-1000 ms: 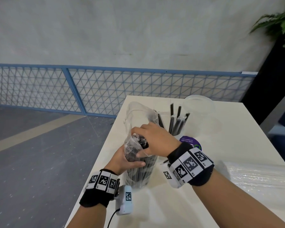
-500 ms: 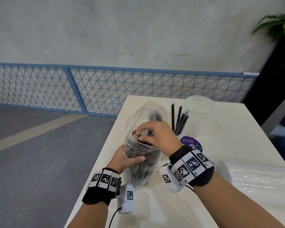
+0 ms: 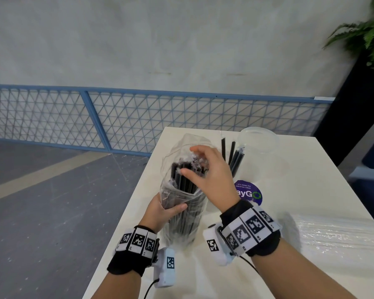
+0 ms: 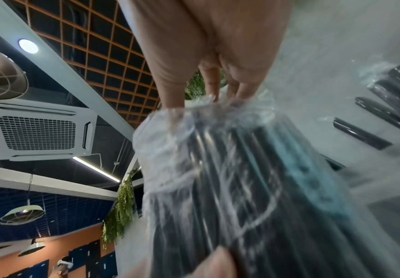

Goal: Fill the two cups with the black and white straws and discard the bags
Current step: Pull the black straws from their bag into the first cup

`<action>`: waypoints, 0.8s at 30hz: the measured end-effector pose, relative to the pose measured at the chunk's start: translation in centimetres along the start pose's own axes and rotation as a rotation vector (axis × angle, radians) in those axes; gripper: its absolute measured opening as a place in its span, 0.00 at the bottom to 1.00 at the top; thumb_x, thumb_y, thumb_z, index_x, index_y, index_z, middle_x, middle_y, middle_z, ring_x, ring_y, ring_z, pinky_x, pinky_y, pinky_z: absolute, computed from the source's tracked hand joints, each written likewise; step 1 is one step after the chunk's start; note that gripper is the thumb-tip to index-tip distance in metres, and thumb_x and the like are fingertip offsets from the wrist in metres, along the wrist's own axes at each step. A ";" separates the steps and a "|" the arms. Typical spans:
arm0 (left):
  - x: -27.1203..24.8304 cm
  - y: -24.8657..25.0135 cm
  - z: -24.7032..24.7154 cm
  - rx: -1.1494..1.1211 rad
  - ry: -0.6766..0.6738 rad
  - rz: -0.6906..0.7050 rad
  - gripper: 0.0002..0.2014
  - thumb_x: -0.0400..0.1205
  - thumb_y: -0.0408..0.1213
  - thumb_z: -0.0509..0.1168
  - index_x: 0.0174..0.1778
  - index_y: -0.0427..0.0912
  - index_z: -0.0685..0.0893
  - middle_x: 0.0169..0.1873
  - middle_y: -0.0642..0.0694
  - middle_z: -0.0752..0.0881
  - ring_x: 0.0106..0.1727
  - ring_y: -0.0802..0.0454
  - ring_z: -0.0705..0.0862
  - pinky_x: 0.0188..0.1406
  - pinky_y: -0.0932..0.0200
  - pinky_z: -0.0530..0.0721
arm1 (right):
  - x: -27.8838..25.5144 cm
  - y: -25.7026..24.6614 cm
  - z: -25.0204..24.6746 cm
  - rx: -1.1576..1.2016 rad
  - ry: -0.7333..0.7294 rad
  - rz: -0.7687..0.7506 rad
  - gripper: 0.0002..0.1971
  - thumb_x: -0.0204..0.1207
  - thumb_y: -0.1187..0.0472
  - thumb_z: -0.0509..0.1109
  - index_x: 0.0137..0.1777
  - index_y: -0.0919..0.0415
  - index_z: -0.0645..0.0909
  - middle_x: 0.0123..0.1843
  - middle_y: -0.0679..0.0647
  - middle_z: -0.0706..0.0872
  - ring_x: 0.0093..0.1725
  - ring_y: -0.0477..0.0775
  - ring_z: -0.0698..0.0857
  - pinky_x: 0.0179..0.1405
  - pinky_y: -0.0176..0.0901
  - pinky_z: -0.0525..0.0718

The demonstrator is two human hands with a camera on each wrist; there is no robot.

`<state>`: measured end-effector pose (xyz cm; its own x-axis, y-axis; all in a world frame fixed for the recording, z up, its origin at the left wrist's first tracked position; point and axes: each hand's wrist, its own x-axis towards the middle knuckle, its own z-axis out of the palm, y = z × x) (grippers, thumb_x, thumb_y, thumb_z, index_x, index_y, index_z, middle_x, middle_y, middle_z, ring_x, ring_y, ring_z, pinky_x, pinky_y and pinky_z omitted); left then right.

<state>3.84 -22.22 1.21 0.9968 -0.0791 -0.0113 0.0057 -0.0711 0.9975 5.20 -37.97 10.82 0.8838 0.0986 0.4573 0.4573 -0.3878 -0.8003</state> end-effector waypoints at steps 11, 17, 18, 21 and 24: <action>-0.5 0.6 0.3 -0.042 -0.016 0.021 0.23 0.68 0.24 0.74 0.57 0.42 0.81 0.52 0.47 0.89 0.56 0.55 0.88 0.57 0.60 0.84 | -0.6 1.4 0.4 -0.191 -0.172 0.098 0.32 0.65 0.50 0.79 0.67 0.61 0.75 0.61 0.57 0.85 0.62 0.56 0.82 0.63 0.48 0.78; 0.1 1.4 0.6 -0.024 0.035 0.093 0.23 0.64 0.32 0.79 0.54 0.43 0.83 0.48 0.49 0.91 0.53 0.54 0.88 0.54 0.61 0.85 | -0.4 0.7 0.8 0.055 -0.122 0.121 0.18 0.76 0.57 0.70 0.63 0.63 0.77 0.56 0.55 0.86 0.57 0.49 0.83 0.58 0.35 0.78; 0.2 1.3 0.7 -0.024 0.046 0.089 0.22 0.64 0.34 0.79 0.54 0.44 0.84 0.48 0.50 0.91 0.53 0.54 0.88 0.55 0.61 0.85 | -0.2 0.6 0.7 0.108 -0.098 0.151 0.16 0.76 0.58 0.69 0.62 0.63 0.78 0.55 0.55 0.86 0.56 0.48 0.83 0.55 0.29 0.78; 0.2 0.9 1.0 -0.019 0.077 0.059 0.17 0.68 0.28 0.77 0.49 0.48 0.85 0.42 0.56 0.92 0.50 0.58 0.89 0.52 0.64 0.84 | 0.6 0.1 -0.1 0.269 -0.015 0.176 0.11 0.78 0.61 0.67 0.59 0.61 0.79 0.52 0.51 0.85 0.53 0.45 0.82 0.52 0.22 0.75; 0.2 0.8 1.1 -0.011 0.084 0.046 0.16 0.69 0.26 0.75 0.47 0.50 0.84 0.38 0.59 0.91 0.47 0.63 0.89 0.48 0.68 0.84 | 1.2 -0.3 -0.6 0.374 0.023 0.128 0.04 0.79 0.63 0.66 0.51 0.55 0.79 0.47 0.44 0.83 0.51 0.41 0.82 0.59 0.33 0.75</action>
<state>3.92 -23.38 1.93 0.9992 0.0016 0.0396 -0.0395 -0.0581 0.9975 6.10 -38.29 11.83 0.9356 0.0488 0.3497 0.3515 -0.0344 -0.9356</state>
